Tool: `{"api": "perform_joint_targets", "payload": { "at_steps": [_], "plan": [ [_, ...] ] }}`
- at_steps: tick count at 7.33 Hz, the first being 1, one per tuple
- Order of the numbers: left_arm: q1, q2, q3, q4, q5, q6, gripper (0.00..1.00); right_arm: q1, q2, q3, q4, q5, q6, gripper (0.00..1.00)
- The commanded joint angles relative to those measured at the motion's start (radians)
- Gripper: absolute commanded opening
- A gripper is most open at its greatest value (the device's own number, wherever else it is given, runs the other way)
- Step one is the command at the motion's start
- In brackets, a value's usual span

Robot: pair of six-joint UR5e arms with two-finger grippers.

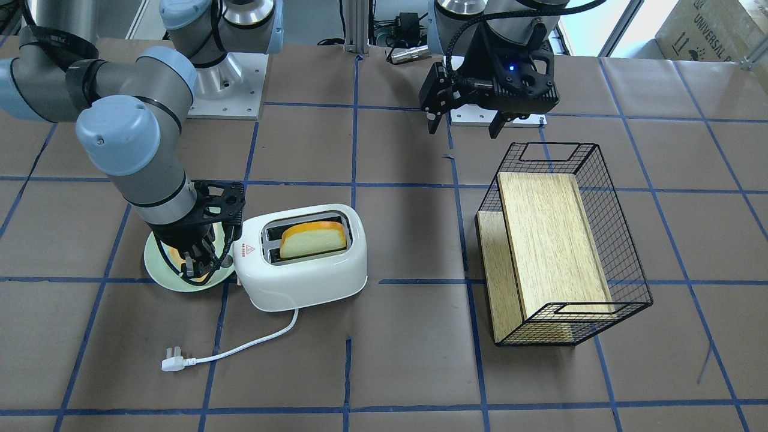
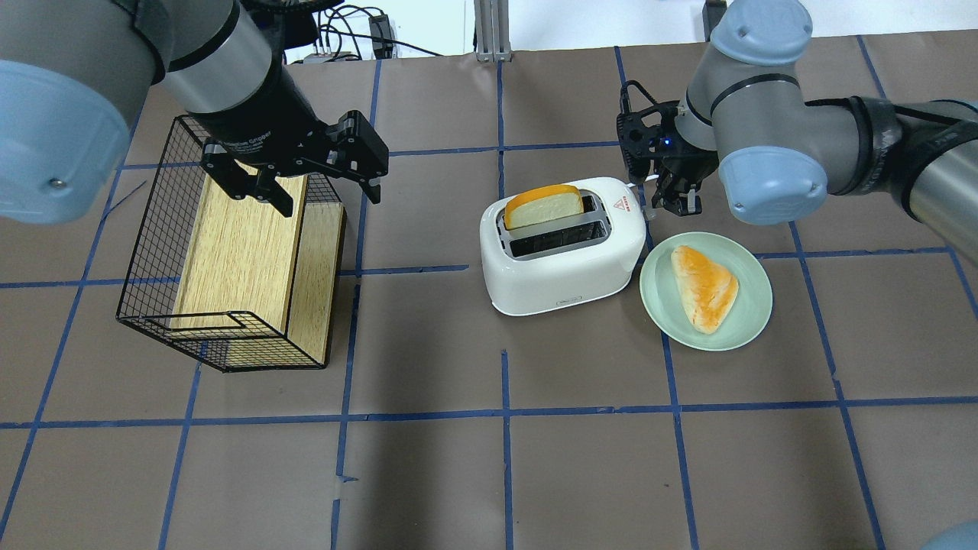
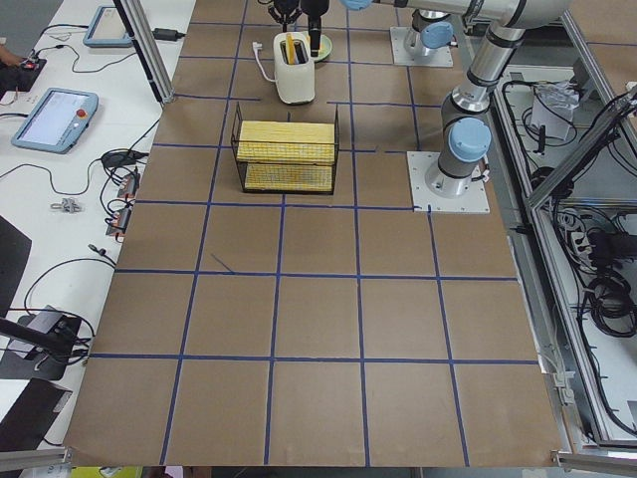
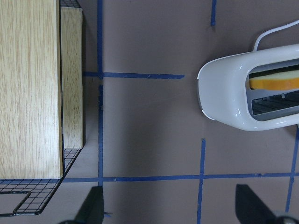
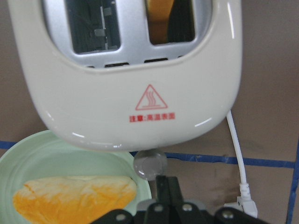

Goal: Press toaster with right arm
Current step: 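Press the toaster lever down with the right gripper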

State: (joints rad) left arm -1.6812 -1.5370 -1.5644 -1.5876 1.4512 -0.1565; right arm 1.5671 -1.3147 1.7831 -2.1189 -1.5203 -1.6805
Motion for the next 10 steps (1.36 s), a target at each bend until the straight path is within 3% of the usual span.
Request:
{"api": "perform_joint_targets", "payload": {
  "at_steps": [1,10],
  "plan": [
    [0.000,0.000,0.000,0.000,0.000,0.000,1.00,0.017,0.015,0.002,-0.004,0.000,-0.001,0.05],
    [0.000,0.000,0.001,0.000,0.000,0.000,1.00,0.016,0.061,0.010,-0.035,-0.003,-0.007,0.05]
  ]
}}
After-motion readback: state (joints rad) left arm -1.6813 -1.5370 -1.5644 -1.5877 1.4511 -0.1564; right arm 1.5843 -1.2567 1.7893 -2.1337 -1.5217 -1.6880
